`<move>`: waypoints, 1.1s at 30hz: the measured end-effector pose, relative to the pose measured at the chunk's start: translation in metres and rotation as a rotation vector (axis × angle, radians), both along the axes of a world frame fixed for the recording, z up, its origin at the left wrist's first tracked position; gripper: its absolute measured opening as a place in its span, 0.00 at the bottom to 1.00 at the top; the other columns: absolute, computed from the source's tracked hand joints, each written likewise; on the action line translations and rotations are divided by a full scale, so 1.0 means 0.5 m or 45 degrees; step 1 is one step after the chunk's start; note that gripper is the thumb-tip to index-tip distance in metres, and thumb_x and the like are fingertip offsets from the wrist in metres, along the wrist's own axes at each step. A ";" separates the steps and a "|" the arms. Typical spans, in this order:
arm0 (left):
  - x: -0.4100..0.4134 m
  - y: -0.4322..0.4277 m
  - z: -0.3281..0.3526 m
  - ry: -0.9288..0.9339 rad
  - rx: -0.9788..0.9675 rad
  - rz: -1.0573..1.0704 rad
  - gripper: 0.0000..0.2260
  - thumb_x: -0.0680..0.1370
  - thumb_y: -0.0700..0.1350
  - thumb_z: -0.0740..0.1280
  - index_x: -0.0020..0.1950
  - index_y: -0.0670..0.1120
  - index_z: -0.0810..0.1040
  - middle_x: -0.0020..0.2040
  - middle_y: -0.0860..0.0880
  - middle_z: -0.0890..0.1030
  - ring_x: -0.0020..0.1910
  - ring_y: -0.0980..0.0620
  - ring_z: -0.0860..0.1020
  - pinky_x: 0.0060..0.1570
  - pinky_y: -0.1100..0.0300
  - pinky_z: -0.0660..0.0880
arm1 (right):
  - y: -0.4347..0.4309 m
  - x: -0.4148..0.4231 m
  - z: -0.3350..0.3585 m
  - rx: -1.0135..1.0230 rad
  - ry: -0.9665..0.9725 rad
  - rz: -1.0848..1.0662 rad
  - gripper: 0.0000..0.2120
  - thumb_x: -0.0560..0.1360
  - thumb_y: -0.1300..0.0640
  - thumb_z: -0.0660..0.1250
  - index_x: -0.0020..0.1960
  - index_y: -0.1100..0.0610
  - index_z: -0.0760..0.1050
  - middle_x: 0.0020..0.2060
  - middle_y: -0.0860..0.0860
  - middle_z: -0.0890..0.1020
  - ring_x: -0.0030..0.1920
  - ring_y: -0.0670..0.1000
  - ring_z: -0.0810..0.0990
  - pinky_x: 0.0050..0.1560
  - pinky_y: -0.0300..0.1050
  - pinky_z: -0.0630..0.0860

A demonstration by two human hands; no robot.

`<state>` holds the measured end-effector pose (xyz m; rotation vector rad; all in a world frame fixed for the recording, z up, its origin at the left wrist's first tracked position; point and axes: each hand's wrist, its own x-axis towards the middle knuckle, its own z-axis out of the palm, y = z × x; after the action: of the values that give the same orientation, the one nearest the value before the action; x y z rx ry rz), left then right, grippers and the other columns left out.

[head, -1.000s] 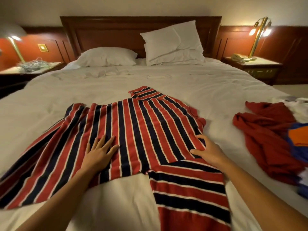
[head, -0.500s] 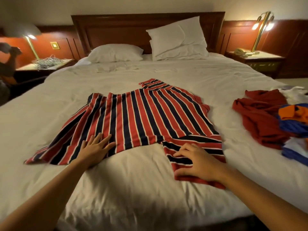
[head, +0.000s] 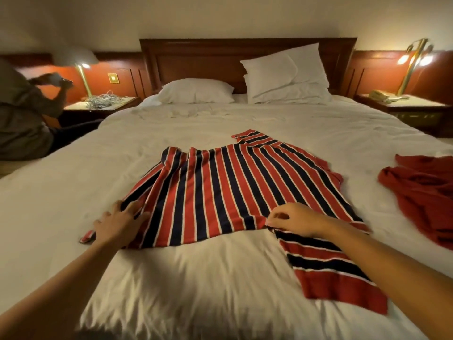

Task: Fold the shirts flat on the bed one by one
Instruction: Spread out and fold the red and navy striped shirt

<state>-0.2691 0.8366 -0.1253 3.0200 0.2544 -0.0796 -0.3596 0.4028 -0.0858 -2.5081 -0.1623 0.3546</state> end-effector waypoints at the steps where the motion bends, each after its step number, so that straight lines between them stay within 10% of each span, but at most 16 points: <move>1: 0.010 0.002 0.002 -0.044 -0.041 0.030 0.26 0.80 0.68 0.52 0.78 0.63 0.59 0.77 0.44 0.61 0.70 0.37 0.66 0.69 0.40 0.64 | 0.018 0.024 -0.019 -0.005 -0.065 -0.068 0.16 0.79 0.39 0.63 0.62 0.44 0.79 0.59 0.42 0.80 0.60 0.44 0.78 0.63 0.46 0.74; 6: 0.075 0.020 0.024 -0.056 -0.461 0.037 0.21 0.82 0.53 0.63 0.75 0.56 0.67 0.65 0.40 0.76 0.56 0.39 0.78 0.59 0.48 0.75 | 0.106 0.099 -0.127 -0.336 0.041 -0.083 0.28 0.80 0.31 0.46 0.78 0.34 0.51 0.80 0.44 0.48 0.80 0.55 0.42 0.77 0.58 0.41; 10: 0.104 0.034 0.047 0.000 -0.496 -0.172 0.19 0.80 0.47 0.69 0.71 0.54 0.74 0.69 0.44 0.76 0.62 0.41 0.77 0.61 0.52 0.73 | 0.110 0.084 -0.144 -0.332 0.004 -0.047 0.29 0.71 0.22 0.43 0.72 0.23 0.48 0.80 0.42 0.45 0.79 0.57 0.36 0.76 0.59 0.35; 17: 0.109 0.085 0.112 0.351 0.513 -0.038 0.25 0.81 0.65 0.55 0.74 0.57 0.69 0.66 0.49 0.77 0.63 0.46 0.77 0.56 0.56 0.73 | 0.103 0.109 -0.107 -0.157 -0.017 -0.172 0.35 0.70 0.23 0.48 0.73 0.34 0.65 0.77 0.42 0.62 0.78 0.51 0.56 0.77 0.59 0.54; 20: 0.125 0.049 0.123 0.416 0.690 0.107 0.30 0.78 0.66 0.58 0.74 0.50 0.69 0.65 0.48 0.74 0.64 0.44 0.75 0.57 0.51 0.74 | 0.130 0.165 -0.117 -0.322 -0.029 -0.176 0.32 0.77 0.28 0.46 0.77 0.37 0.57 0.80 0.45 0.55 0.80 0.52 0.50 0.78 0.59 0.49; 26: 0.227 -0.024 0.033 0.136 -0.082 -0.114 0.27 0.81 0.66 0.52 0.76 0.53 0.63 0.75 0.42 0.63 0.70 0.38 0.69 0.70 0.40 0.65 | 0.179 0.283 -0.177 -0.554 -0.163 -0.195 0.32 0.75 0.29 0.33 0.77 0.36 0.32 0.79 0.46 0.36 0.78 0.51 0.32 0.75 0.57 0.31; 33: 0.395 -0.080 -0.079 -0.586 -0.470 0.069 0.23 0.84 0.59 0.50 0.69 0.47 0.70 0.62 0.42 0.79 0.58 0.40 0.78 0.58 0.44 0.73 | 0.179 0.489 -0.216 -0.611 -0.392 -0.361 0.37 0.72 0.28 0.27 0.78 0.40 0.35 0.80 0.48 0.39 0.79 0.52 0.36 0.78 0.57 0.36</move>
<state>-0.0717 0.7964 -0.1648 2.5688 0.2436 0.5073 -0.1150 0.4923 -0.1937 -2.9953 0.1809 -0.1294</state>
